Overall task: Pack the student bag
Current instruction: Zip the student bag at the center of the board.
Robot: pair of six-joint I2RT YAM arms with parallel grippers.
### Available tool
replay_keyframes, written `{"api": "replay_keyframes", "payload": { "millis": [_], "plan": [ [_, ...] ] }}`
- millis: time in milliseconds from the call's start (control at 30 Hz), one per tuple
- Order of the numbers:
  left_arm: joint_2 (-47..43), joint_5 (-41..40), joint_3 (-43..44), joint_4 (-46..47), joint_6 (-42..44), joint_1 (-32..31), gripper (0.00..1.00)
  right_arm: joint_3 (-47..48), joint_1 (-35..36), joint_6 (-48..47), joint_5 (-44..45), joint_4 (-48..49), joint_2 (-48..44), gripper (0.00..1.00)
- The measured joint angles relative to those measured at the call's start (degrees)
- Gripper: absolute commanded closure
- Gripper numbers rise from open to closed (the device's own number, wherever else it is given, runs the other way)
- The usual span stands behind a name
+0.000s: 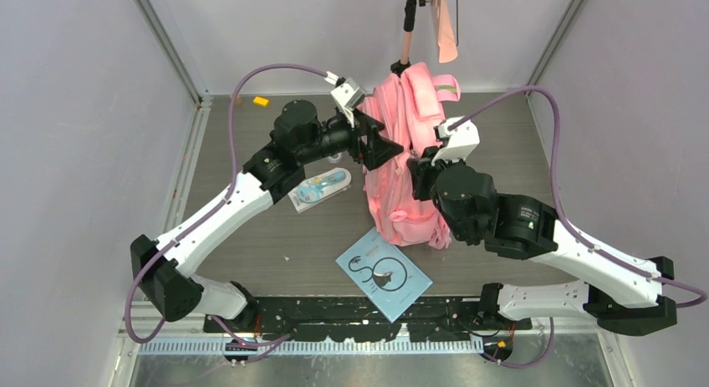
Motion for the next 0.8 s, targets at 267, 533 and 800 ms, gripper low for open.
{"api": "replay_keyframes", "payload": {
  "millis": [267, 533, 800],
  "plan": [
    [-0.02, -0.33, -4.0, 7.37, 0.09, -0.04, 0.23, 3.72, -4.46, -1.51, -2.51, -1.75, 3.78, 0.99],
    [-3.1, -3.69, -4.59, 4.31, 2.45, -0.63, 0.19, 3.76, -5.57, 0.72, -7.43, -1.57, 2.56, 0.76],
    [-7.13, -3.8, -3.63, -3.65, 8.46, -2.93, 0.19, 6.14, -6.27, 2.93, -7.61, 5.01, -4.33, 0.54]
  ]
}}
